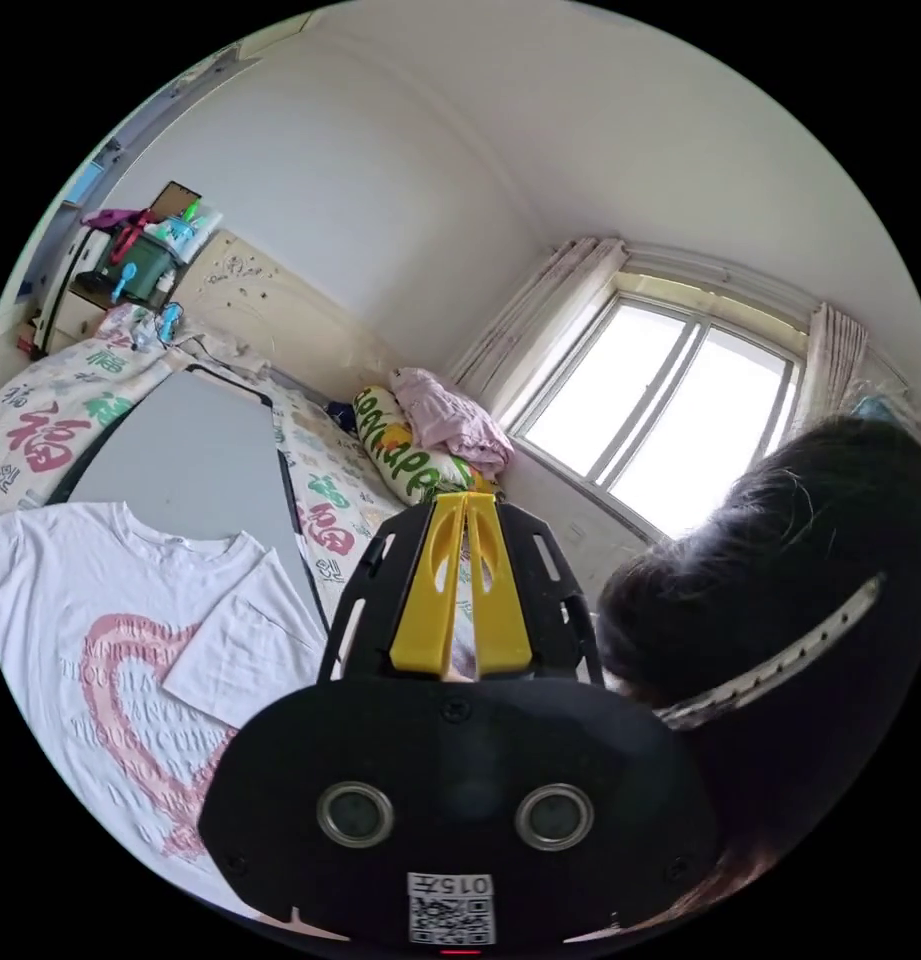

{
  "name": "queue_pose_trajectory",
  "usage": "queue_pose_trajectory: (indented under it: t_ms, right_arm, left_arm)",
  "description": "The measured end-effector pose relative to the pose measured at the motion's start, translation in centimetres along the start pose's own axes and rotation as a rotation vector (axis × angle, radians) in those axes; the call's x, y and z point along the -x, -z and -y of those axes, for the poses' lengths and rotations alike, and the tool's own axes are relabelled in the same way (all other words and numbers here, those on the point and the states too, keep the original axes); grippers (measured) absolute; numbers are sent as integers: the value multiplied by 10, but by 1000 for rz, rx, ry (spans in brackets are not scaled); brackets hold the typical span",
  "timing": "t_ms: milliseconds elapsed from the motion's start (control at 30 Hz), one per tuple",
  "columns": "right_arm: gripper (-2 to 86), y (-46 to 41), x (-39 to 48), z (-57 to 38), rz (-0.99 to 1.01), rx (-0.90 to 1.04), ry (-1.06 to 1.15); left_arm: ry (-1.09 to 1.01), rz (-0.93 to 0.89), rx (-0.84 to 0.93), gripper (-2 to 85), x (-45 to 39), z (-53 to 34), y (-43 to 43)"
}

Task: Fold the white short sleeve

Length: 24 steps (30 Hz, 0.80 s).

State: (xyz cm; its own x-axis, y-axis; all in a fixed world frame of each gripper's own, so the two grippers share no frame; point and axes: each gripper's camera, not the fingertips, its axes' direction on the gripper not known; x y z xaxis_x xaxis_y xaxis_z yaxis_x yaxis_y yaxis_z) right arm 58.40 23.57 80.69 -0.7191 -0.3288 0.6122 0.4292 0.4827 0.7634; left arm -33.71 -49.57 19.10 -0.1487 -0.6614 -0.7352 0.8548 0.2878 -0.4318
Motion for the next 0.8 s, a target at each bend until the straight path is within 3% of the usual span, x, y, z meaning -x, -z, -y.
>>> queue_pose_trajectory:
  t_ms: [100, 200, 300, 400, 500, 800]
  right_arm:
    - [93, 13, 4, -4, -19, -56, 19]
    - [94, 9, 14, -5, -81, -50, 47]
    - [96, -7, 19, -4, -92, -2, 72]
    - [98, -25, 24, -4, -100, 52, 95]
    - [96, -38, 31, -7, -129, 79, 124]
    - [72, -79, 50, -23, -221, 115, 212]
  left_arm:
    - [-4, 79, -68, -7, 30, 7, -2]
    - [9, 325, -81, -8, 75, 11, -30]
    - [-80, 509, 86, -7, 123, 8, -96]
    - [-75, 458, 363, -5, 182, -10, -174]
    - [-34, 392, 512, 2, 225, -37, -232]
    - [70, 336, 574, 117, 260, -51, -325]
